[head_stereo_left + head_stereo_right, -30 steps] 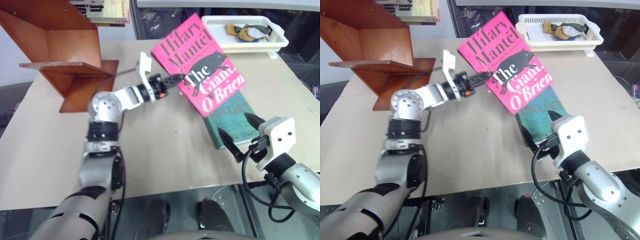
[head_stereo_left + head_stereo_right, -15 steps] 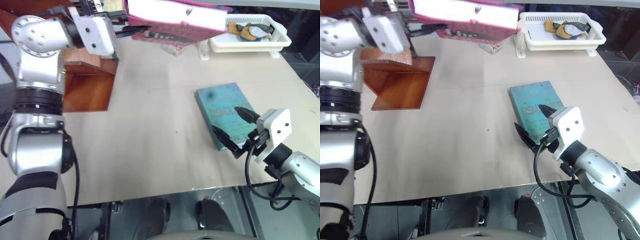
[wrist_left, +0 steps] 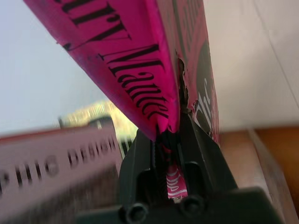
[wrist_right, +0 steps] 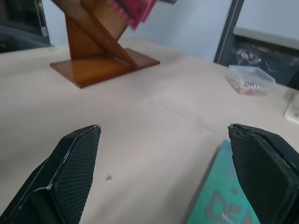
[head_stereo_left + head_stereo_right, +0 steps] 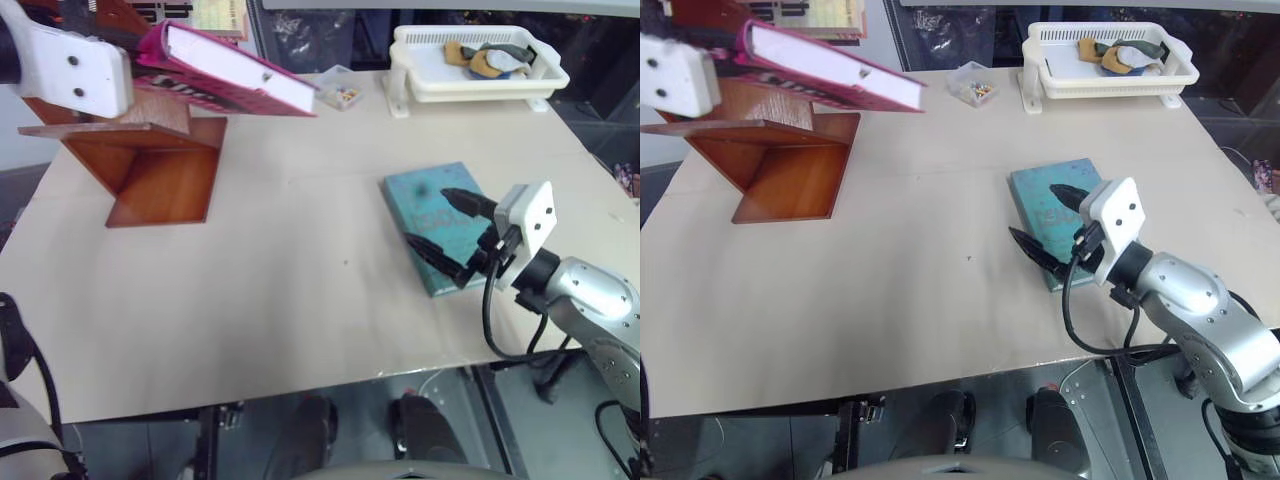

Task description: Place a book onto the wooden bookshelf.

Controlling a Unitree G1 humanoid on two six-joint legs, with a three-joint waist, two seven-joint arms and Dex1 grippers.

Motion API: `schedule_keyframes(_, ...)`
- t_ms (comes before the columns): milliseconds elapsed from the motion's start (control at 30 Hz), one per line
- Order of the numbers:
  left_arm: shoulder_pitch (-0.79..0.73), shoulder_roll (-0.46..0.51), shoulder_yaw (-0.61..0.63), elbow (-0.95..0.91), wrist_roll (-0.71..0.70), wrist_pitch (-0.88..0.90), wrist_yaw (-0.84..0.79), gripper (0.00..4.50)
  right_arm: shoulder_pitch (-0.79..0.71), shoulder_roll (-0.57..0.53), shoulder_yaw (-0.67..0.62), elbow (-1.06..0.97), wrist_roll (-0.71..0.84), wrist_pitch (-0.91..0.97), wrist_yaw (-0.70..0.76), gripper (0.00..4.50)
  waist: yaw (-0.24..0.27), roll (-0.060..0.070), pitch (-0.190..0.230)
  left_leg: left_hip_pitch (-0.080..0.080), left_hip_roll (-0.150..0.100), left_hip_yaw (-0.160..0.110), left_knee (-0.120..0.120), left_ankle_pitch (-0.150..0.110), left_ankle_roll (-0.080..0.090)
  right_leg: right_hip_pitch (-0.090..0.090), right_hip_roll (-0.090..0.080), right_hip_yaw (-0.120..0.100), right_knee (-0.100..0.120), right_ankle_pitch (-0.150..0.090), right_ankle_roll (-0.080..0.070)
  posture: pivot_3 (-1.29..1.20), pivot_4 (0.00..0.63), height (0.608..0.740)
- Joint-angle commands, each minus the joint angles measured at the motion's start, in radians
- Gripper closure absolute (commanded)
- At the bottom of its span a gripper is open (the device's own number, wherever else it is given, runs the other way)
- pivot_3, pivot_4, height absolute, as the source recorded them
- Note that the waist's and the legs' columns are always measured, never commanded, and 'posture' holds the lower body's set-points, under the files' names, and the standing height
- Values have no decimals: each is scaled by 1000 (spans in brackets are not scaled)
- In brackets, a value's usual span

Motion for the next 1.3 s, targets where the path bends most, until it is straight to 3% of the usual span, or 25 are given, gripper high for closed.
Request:
schedule_keyframes(33, -37, 70, 9, 44, 107, -13, 56, 4435, -55, 19, -6, 13, -24, -17, 44, 0, 0, 0, 0, 0, 0, 0, 0, 0, 0, 0, 0, 0, 0, 0, 0, 0, 150, 740)
schedule_keyframes(333, 61, 142, -1, 42, 221, 129, 49, 4435, -155, 60, -11, 59, -51, -2, 102, 0, 0, 0, 1, 0, 0, 0, 0, 0, 0, -1, 0, 0, 1, 0, 0, 0, 150, 740)
schedule_keyframes(600, 303, 97, 58, -39, 178, 172, 144, 4435, -213, 51, -37, 16, 24, 78, 130, 0, 0, 7, -1, 3, 2, 1, 0, 0, 0, -1, 0, 1, 5, 0, 0, 0, 150, 740)
schedule_keyframes(733, 396, 63, 92, -158, 187, 355, 155, 4435, -244, 43, -57, 6, 52, 109, 127, 0, 3, 12, -4, 5, 2, 2, 0, 0, 0, 1, 0, 1, 5, 0, 0, 0, 150, 740)
schedule_keyframes(900, 390, 11, 87, -263, 208, 488, 167, 4435, -262, 45, -63, 5, 61, 130, 121, 0, 4, 16, -6, 6, 1, 2, 0, 0, 0, 2, 0, 1, 5, 0, 0, 0, 150, 740)
schedule_keyframes(1133, 369, 11, 58, -241, 276, 501, 192, 4435, -259, 51, -62, 8, 52, 129, 117, 0, 4, 17, -7, 6, 1, 2, 0, 0, 0, 2, 0, 1, 5, 0, 0, 0, 150, 740)
schedule_keyframes(1200, 357, 8, 55, -223, 287, 513, 199, 3518, -258, 53, -61, 8, 50, 129, 114, 0, 4, 17, -7, 6, 1, 2, 0, 0, 0, 2, 0, 1, 5, 0, 0, 0, 150, 740)
schedule_keyframes(1233, 354, 7, 53, -218, 287, 521, 195, 3336, -257, 54, -61, 9, 49, 129, 113, 0, 4, 17, -7, 6, 1, 2, 0, 0, 0, 2, 0, 1, 5, 0, 0, 0, 150, 740)
schedule_keyframes(1300, 352, 7, 50, -213, 282, 526, 189, 2264, -255, 54, -61, 10, 47, 128, 112, 0, 2, 16, -6, 5, 1, 2, 0, 0, 0, 2, 0, 1, 5, 0, 0, 0, 150, 740)
